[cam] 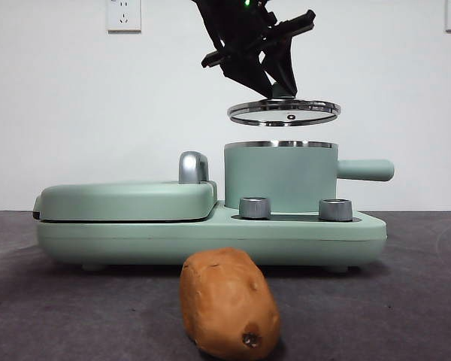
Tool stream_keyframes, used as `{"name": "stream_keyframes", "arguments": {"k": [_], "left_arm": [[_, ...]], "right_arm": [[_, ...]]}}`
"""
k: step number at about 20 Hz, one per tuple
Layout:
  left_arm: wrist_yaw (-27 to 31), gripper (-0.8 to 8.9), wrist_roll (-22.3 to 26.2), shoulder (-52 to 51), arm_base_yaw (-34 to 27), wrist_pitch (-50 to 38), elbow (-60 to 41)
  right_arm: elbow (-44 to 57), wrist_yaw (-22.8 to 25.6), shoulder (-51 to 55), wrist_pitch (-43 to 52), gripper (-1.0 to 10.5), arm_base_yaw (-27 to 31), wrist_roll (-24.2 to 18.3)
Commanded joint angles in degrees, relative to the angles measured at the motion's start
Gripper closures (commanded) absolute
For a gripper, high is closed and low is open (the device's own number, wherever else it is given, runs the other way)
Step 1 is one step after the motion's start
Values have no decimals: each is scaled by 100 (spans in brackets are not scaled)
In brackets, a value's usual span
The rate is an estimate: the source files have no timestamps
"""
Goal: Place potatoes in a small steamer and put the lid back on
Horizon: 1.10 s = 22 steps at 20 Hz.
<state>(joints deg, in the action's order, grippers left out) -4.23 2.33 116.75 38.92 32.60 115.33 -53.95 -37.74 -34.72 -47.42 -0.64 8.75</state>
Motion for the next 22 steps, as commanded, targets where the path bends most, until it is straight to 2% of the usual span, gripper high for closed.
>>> {"name": "stream_keyframes", "arguments": {"k": [1,7,10,14,18,22], "left_arm": [[-4,809,22,70,52,114,398],[-4,809,295,-505,13,807,428],[-4,809,328,-966,-144,1154,428],[-4,809,472,-1521,-538,1563,428],[-4,809,468,-1945,-1067,1742,428],[-7,809,468,-2149,-1386,1777,428]], "right_arm": [[-90,-20,-37,20,452,2,-37],[-90,-22,-52,-111,452,-44,-22],[-90,66,-227,-365,452,-372,44],[-90,772,-704,-236,453,-1357,444],[-90,1740,-1545,527,453,-2868,1193],[-92,2500,-2291,1025,453,-3759,1812]]}}
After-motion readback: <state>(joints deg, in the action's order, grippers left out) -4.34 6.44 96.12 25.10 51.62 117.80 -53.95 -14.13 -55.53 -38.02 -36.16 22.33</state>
